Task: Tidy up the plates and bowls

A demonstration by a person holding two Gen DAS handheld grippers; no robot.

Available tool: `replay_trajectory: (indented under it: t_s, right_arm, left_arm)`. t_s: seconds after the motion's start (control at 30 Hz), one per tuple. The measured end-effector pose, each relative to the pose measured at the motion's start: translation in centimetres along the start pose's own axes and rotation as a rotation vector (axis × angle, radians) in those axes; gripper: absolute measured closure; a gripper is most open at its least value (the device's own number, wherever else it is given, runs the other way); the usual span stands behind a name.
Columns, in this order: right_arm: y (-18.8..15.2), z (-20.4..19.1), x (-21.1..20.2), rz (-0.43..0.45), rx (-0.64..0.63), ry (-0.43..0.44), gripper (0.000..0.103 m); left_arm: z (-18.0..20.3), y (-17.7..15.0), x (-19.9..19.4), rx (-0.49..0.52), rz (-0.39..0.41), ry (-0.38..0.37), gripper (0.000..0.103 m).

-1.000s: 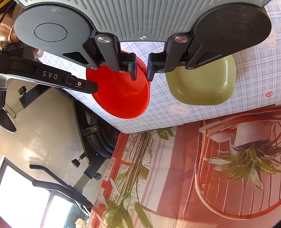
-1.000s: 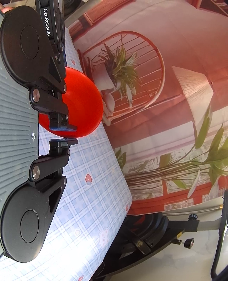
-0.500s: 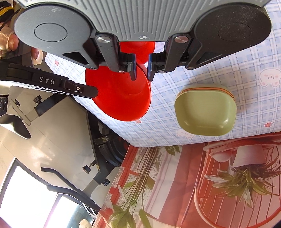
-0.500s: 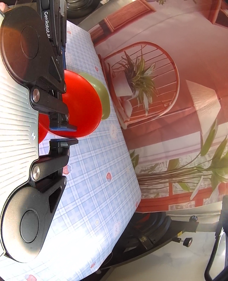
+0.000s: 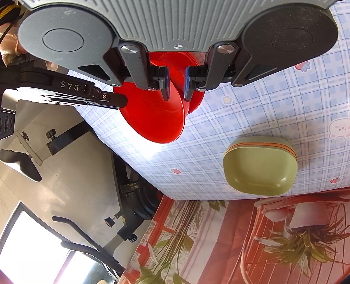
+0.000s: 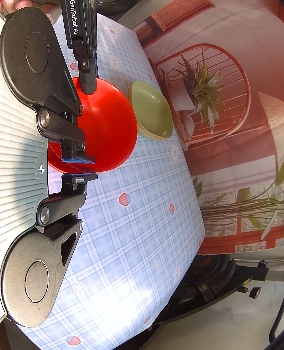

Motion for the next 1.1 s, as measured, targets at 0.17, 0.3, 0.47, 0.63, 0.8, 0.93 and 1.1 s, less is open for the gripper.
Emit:
replay_trajectory:
  t_s: [0.17,0.3,0.47,0.63,0.8,0.93,1.1]
  right_arm:
    - [-0.5,0.0,0.4,-0.02,0.0,-0.006,0.095]
    - [-0.7,-0.1,0.6,-0.03,-0.011,-0.013,0.095]
    - [-0.8,-0.1,0.7,-0.036,-0.016,-0.015,0.095]
    - [-0.9,-0.2,1.0,-0.049,-0.018,-0.014,0.095]
    - [-1.0,-0.4,1.3,-0.052,-0.031,-0.022,0.094]
    - [-1.0,-0.5,1.3,-0.05,-0.043,-0.022,0.093]
    - [-1.0,-0.4,1.4,-0.05,-0.048,-0.024,0.092]
  left_arm:
    - [-0.1,-0.7,0.3,-0.002,-0.017,0.009,0.09]
    - [-0.3,-1.0,0.5,-0.015,-0.029,0.009,0.09]
    - [-0.5,-1.2,0.6,-0.017,-0.037,0.014,0.09]
    - [-0.4,-1.4,1.0,-0.027,-0.049,0.024,0.09]
    - [-0.3,-1.5,1.1,-0.025,-0.059,0.03,0.09]
    - [-0.3,-1.5,1.2,-0.021,-0.063,0.036,0.09]
    - [-0.3,-1.5,1.1,-0.029,-0.064,0.04,0.09]
Point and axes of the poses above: each gripper's, at about its wrist camera, not at the fingertips, and x roughly the way its jaws point, z to its right, y to its top, the point moved 5 cm from there along x, roughly the way its jaws point, and after that the axes turned 9 degrees about x, right-handed, at the moved point
